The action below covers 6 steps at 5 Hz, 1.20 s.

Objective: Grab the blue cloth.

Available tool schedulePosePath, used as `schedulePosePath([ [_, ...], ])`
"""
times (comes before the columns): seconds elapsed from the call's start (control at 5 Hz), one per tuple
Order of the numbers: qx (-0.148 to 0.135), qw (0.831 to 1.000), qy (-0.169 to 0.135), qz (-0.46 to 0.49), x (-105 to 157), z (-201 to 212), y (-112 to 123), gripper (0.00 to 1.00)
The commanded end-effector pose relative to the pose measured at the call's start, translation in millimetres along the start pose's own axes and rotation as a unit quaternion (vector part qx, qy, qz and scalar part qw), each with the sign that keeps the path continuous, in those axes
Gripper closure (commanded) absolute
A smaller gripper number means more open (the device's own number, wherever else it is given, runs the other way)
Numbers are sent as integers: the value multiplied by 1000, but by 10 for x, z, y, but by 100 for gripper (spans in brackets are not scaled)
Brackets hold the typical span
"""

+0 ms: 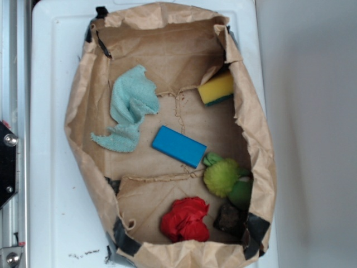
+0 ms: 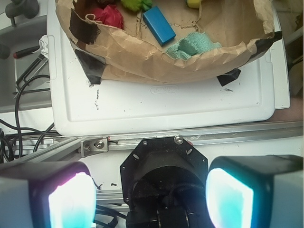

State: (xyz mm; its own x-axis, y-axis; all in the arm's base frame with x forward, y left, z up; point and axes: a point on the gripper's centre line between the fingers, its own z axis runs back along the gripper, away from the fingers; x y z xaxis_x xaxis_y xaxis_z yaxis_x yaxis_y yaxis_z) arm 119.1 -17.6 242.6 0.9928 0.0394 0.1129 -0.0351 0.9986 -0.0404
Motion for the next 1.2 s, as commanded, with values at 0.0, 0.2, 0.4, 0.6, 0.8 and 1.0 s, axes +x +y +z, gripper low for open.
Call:
schedulePosePath([
  [0.0, 0, 1000, 0, 0, 0, 0, 0, 0],
  [0.2, 11, 1000, -29, -1, 395, -264, -54, 0],
  [0.4, 29, 999, -40, 9, 659, -465, -49, 0],
  [0.6, 40, 998, -45, 20, 852, -548, 15, 0],
  [0.8, 37, 998, -41, 11, 1040, -590, 199, 0],
  [1.0, 29, 999, -23, -18, 1177, -742, 411, 0],
])
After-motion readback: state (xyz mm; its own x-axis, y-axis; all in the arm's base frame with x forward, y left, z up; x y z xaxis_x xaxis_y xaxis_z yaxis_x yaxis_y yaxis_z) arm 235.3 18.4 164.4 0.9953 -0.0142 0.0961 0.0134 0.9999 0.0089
